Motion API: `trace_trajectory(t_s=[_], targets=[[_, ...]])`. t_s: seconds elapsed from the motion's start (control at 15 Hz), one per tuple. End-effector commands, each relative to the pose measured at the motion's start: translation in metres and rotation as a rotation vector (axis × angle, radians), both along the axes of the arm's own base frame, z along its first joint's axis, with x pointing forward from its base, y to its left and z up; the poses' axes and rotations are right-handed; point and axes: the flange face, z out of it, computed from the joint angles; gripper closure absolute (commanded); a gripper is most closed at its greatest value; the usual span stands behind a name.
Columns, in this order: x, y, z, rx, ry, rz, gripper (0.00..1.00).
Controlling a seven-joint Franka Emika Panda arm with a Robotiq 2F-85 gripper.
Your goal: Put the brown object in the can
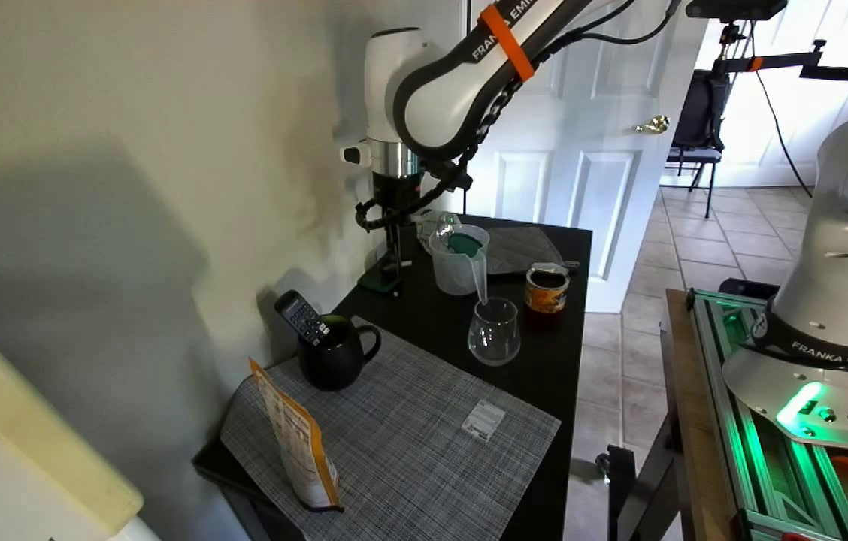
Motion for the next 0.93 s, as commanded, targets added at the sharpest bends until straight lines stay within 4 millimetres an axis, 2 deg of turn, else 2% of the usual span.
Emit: trace_trajectory(t_s=[0.0,0.2,0.47,0.73,0.87], targets=[[-0.004,-0.001,-0.036,0.074,-0.089,-0.069,0.0],[-0.007,0.004,-0.066,0.127,-0.16,-0.127,0.0],[-0.006,0.008,-0.095,0.173,-0.198,-0.147,0.02],[0.002,-0.003,-0.108,0.187,-0.179,-0.129,0.03],[0.008,-0.01,-0.111,0.19,-0.18,-0.125,0.09]])
